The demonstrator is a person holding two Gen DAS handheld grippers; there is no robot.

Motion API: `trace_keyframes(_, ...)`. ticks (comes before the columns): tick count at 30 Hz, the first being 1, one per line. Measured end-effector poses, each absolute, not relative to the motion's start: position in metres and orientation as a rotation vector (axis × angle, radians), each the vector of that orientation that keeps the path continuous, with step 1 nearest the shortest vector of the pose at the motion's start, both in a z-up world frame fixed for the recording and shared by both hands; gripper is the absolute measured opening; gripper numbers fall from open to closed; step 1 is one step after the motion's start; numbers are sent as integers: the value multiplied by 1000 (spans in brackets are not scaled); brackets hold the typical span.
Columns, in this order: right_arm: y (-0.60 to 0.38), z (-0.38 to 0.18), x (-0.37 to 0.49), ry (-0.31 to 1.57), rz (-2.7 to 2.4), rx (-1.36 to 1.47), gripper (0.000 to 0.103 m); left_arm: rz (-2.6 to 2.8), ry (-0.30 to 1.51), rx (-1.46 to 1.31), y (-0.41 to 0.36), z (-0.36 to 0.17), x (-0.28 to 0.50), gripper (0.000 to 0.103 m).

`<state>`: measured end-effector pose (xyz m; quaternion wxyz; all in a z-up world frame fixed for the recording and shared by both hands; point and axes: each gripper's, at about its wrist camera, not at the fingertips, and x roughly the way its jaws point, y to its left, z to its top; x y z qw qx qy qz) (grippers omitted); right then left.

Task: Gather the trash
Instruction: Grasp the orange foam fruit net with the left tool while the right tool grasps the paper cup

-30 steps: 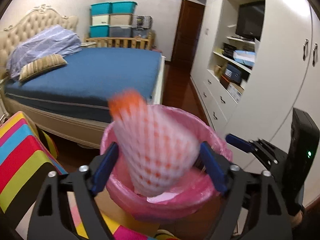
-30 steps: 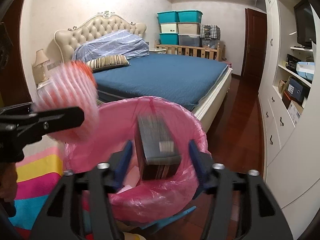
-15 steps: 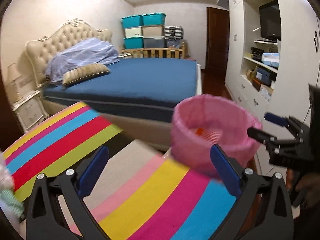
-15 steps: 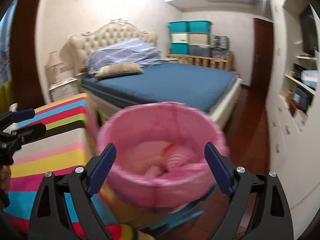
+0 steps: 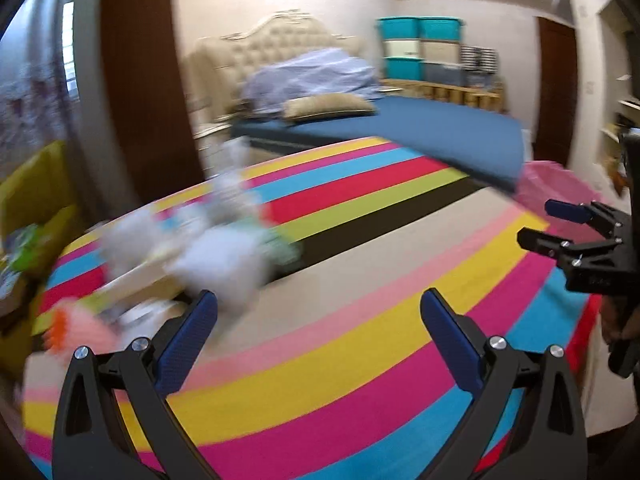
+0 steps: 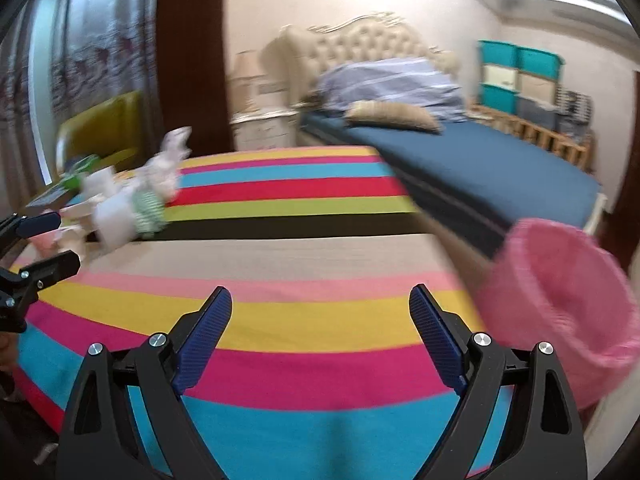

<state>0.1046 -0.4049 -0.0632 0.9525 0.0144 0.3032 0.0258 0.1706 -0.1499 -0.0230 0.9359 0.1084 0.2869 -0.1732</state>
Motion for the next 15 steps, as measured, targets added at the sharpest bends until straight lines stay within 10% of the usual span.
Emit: trace_keyframes(15, -196, -78, 161, 768, 419, -116, 84, 70, 702, 42, 63, -50, 145, 98)
